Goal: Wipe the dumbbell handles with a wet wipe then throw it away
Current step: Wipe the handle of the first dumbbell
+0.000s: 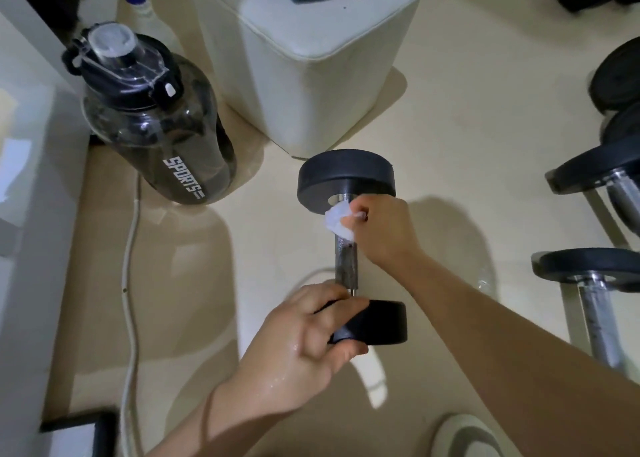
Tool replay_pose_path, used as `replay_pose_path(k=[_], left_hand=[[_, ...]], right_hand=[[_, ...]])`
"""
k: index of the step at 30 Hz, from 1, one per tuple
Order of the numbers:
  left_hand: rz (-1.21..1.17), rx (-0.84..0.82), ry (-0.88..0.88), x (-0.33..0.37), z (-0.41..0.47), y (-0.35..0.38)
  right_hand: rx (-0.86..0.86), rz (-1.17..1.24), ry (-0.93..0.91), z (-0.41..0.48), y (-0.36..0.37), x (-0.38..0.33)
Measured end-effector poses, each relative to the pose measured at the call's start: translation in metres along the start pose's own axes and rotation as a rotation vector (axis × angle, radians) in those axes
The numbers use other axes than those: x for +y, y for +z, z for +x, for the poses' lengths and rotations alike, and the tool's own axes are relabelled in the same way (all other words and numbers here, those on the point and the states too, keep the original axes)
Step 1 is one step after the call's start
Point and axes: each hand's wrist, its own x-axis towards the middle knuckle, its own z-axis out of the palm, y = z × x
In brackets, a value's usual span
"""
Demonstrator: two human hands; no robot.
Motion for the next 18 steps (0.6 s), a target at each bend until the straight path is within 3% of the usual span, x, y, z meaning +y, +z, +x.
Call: replay_pose_path(k=[2,5,10,14,15,18], left_hand=[[-0.016,-0.050,0.019,0.002,0.003,0.002],[0.039,-0.050,0.103,0.004,0.007,0.007],[0.230,-0.056,0.147,0.004,0.008,0.010],[0.198,-0.105,0.161,0.002,0.013,0.003],[0.202,-0.114,0.174,0.002,0.016,0.002],[0.220,-0.143,0.228,0.001,0.024,0.000]], right_hand=[[-0.011,0.029,0.024,-0.006,-0.002,0.006],[-0.248,-0.040,-0.012,-0.039,-0.013,0.011],[0.017,0.058,0.072,-0.001,-0.017,0.009],[-0.286,-0.079,0.040,-0.045,-0.026,0.018],[-0.272,-0.107,0.019,-0.041,-0.026,0.017],[-0.014,-0.095,-0.018,-0.007,-0.020,0.008]])
